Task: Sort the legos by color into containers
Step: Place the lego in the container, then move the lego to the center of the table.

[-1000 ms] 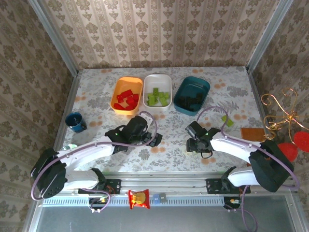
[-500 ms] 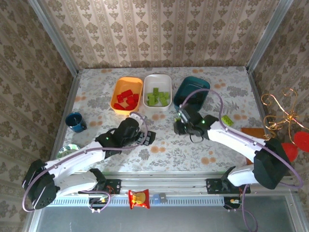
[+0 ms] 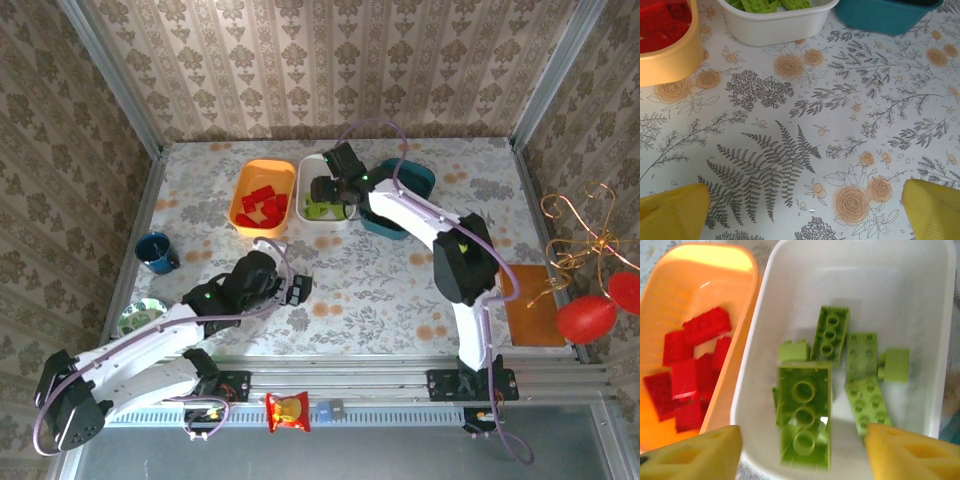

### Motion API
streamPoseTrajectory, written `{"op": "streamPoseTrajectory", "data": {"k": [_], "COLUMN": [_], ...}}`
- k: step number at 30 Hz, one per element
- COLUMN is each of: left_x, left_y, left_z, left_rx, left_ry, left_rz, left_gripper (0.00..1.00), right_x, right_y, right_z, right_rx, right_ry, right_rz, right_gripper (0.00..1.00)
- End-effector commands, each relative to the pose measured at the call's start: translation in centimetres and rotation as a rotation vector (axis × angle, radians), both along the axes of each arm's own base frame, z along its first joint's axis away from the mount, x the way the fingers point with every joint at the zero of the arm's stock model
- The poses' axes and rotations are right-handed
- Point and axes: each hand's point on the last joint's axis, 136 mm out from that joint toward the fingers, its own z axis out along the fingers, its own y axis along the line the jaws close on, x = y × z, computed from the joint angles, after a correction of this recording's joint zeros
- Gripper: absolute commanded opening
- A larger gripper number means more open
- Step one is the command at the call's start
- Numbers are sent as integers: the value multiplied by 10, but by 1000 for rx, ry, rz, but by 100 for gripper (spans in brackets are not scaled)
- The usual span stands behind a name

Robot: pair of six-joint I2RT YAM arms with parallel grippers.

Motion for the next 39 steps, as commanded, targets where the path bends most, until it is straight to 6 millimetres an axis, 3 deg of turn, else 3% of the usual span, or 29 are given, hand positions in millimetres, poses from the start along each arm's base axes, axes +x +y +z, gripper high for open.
{"op": "streamPoseTrajectory", "data": {"k": [1,4,10,13,17,21,24,28,34,39], "left_x": [-3,-3,0,2,4,5,5,7,4,1], "left_y": [13,14,10,6,3,2,2,3,9,17], "left_z": [-7,-7,-7,-8,-16,-20,-20,-19,-22,-23], "left_rx": [23,26,18,14,14,1,-8,-15,-16,-14], "left_ry": [16,12,-3,-4,11,23,28,30,35,35], "left_rz": [40,37,27,15,5,-1,-3,-1,9,24], "left_gripper": [100,100,100,100,100,100,100,100,100,100], "right_x": [2,-6,-50,-81,-119,-143,-145,-135,-119,-117], "right_y": [-9,-20,-81,-127,-200,-263,-297,-323,-344,-356], "right_z": [12,24,33,15,-26,-56,-63,-65,-76,-95], "right_rx": [-45,-45,-53,-85,-121,-137,-126,-131,-181,-208], "right_ry": [16,-9,-33,3,114,197,207,206,253,304], "right_rz": [-25,-44,-163,-251,-410,-556,-649,-726,-767,-795], "right_gripper": [78,81,82,83,83,83,83,84,84,84]}}
